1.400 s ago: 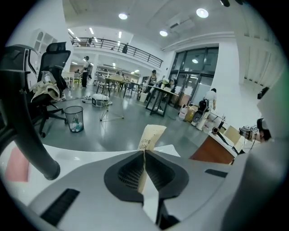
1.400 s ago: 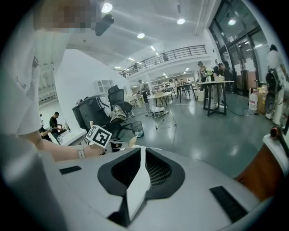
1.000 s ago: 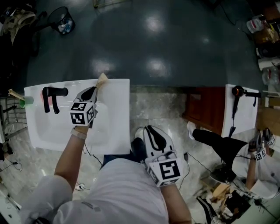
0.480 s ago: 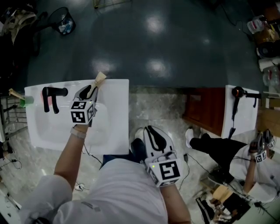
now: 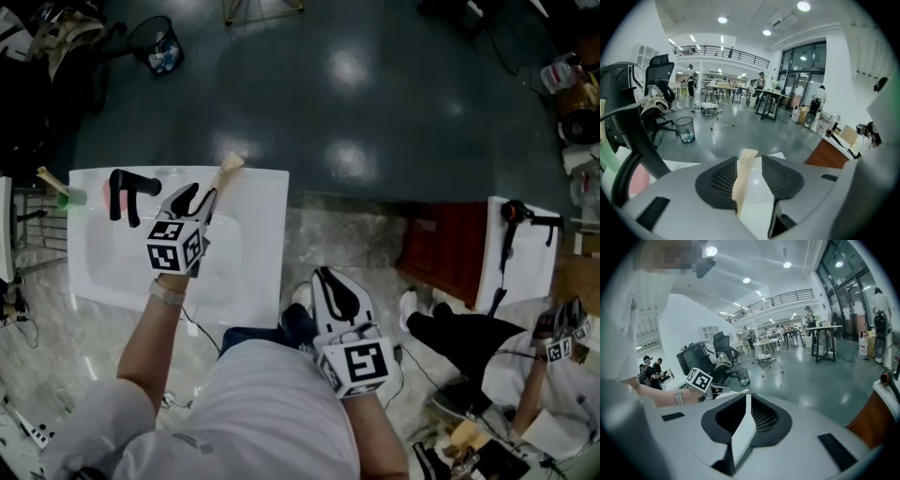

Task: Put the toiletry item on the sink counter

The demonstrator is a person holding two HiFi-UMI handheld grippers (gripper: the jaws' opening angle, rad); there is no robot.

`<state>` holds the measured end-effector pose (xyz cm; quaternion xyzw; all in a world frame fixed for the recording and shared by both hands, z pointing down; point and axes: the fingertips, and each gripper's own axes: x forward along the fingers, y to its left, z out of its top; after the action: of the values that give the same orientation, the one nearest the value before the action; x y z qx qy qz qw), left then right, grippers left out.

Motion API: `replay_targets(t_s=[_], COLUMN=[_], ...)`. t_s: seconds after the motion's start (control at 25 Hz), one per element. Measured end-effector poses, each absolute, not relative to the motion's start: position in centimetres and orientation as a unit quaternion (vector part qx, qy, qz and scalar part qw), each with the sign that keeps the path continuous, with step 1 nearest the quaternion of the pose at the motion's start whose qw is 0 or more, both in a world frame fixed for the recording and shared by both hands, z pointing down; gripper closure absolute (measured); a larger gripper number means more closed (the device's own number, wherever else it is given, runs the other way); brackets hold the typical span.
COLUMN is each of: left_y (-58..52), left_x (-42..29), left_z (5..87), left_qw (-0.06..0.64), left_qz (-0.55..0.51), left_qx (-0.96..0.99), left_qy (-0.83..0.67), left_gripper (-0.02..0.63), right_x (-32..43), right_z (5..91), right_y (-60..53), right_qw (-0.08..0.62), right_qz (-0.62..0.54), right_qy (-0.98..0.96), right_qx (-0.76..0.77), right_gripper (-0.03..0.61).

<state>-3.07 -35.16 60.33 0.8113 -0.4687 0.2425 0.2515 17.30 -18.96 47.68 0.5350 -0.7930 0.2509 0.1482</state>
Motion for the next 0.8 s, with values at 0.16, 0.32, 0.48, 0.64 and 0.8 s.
replay_targets(t_s=[0.16,0.32,0.48,0.64,0.8], left_y=[-33.1,-30.7,-28.2,-25.4,-22.5], left_x=[-3.5,-4.5,-5.5,-5.9,-6.2], left_z=[57.4,54.5,51.6,49.2,47.2], left_qw=[0.243,0.238,0.232,0.241,0.244], left_qz=[0.228,0.204,0.185,0.159,0.145], left_qx=[0.816,0.818,0.819,0.823,0.824], left_qy=[-0.472,-0.481,-0.491,-0.490,-0.490], left_gripper=[0.452,0.518,0.576,0.595,0.597], right_x=[16.4,15.3,14.1,13.2,12.1], right_z=[47.0,46.2,45.3,44.5,43.6], right_y=[-18.4,-17.6,-17.1,-16.7,-16.7], right_qw=[0.141,0.134,0.125,0.117,0.106], right_qz=[0.243,0.234,0.224,0.215,0.207], right_qy=[-0.805,-0.819,-0.832,-0.844,-0.857], right_qx=[0.522,0.506,0.491,0.478,0.461], right_gripper=[0.540,0.541,0.541,0.541,0.541])
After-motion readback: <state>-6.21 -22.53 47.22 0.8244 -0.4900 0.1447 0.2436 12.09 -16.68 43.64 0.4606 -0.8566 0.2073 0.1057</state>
